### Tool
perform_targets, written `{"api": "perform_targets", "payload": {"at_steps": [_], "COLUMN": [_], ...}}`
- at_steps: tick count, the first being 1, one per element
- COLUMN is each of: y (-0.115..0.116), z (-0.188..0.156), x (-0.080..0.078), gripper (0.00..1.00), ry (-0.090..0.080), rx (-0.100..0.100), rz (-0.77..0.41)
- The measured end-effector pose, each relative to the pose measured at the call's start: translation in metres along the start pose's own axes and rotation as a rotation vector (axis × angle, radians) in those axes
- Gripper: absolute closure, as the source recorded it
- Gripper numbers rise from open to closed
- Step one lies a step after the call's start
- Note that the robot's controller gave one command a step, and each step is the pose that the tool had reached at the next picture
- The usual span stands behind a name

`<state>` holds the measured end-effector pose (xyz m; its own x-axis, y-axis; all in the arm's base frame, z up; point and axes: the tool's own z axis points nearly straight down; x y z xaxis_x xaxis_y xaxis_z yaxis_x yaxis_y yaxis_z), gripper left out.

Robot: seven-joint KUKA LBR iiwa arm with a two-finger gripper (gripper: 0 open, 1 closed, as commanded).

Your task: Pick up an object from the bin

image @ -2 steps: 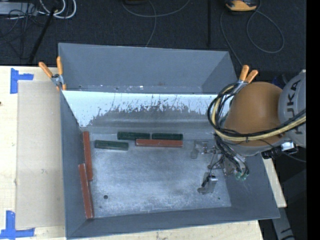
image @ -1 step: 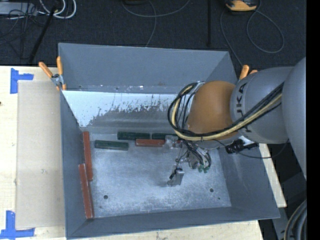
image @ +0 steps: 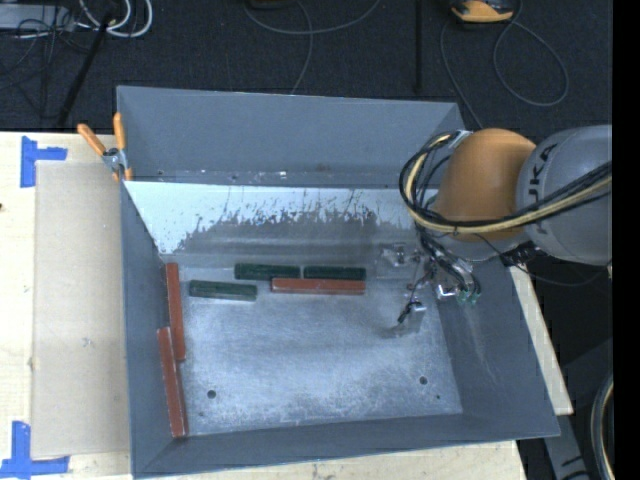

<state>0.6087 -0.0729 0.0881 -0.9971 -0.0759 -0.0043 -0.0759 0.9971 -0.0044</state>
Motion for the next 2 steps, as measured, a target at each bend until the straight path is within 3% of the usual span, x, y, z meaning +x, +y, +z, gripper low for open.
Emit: {"api": "perform_targets", "payload": {"at_steps": [1, 2], "y": [0.094, 0.111], "z": [0.008, 0.011], "x": [-0.008, -0.015], "gripper": [0.0, 0.0], "ry": [0.005, 0.004], "rx": [-0.008, -0.005], "rz": [0.014, -0.039]}}
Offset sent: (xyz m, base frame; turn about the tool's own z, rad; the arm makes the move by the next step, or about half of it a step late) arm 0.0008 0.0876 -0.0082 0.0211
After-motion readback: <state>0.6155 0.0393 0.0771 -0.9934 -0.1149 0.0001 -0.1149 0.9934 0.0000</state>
